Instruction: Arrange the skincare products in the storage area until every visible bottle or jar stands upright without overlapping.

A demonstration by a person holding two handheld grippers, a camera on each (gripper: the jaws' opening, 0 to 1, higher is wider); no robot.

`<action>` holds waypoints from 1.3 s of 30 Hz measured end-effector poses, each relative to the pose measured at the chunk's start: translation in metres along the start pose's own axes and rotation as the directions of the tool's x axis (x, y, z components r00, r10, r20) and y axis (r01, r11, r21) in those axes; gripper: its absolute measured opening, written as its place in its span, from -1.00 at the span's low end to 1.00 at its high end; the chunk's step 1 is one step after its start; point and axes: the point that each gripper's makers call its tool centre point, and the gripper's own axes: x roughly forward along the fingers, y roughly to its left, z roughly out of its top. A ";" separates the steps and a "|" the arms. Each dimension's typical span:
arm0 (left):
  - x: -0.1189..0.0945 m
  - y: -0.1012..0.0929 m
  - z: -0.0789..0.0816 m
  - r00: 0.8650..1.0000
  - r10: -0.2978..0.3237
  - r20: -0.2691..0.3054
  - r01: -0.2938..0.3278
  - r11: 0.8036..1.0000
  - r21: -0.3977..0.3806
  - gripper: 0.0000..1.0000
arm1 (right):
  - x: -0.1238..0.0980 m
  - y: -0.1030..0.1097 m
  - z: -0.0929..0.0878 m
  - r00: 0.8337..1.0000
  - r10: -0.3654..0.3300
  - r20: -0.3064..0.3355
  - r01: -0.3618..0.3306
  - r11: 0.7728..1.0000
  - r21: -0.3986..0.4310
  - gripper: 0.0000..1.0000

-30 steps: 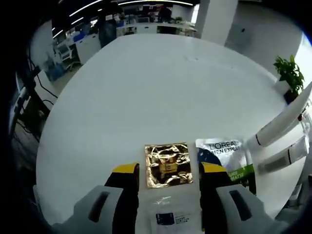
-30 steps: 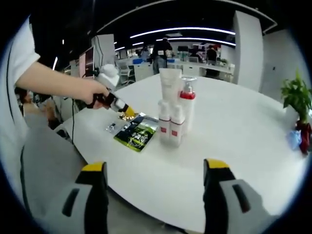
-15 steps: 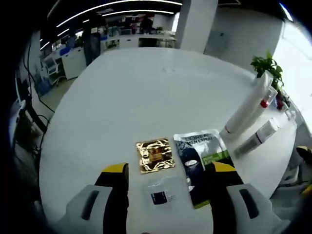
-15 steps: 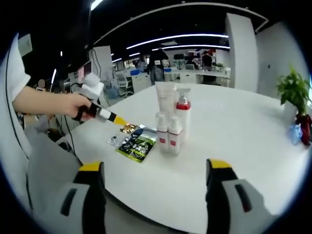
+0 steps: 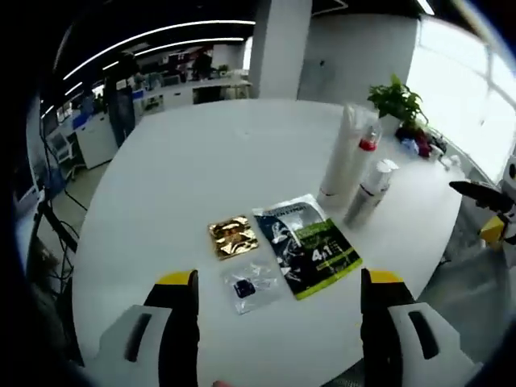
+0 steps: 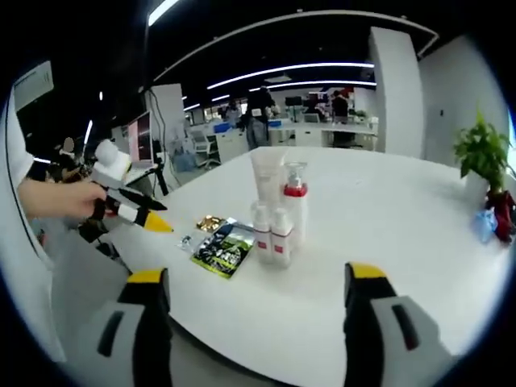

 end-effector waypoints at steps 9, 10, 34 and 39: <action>-0.022 -0.005 -0.014 0.999 -0.035 0.014 0.034 0.999 0.031 0.80 | -0.006 -0.004 0.001 1.000 -0.005 0.000 0.005 1.000 0.010 0.83; -0.024 -0.005 -0.017 0.999 -0.033 0.012 0.033 0.999 0.033 0.83 | -0.006 -0.004 0.000 1.000 -0.005 0.001 0.005 1.000 0.011 0.83; -0.047 0.007 -0.032 0.999 0.015 0.039 -0.013 0.999 -0.031 0.94 | -0.013 -0.001 -0.014 1.000 -0.012 -0.020 0.013 0.999 0.046 0.86; -0.047 0.008 -0.032 0.999 0.016 0.040 -0.014 0.999 -0.037 0.94 | -0.013 -0.003 -0.016 1.000 -0.015 -0.023 0.017 0.999 0.050 0.86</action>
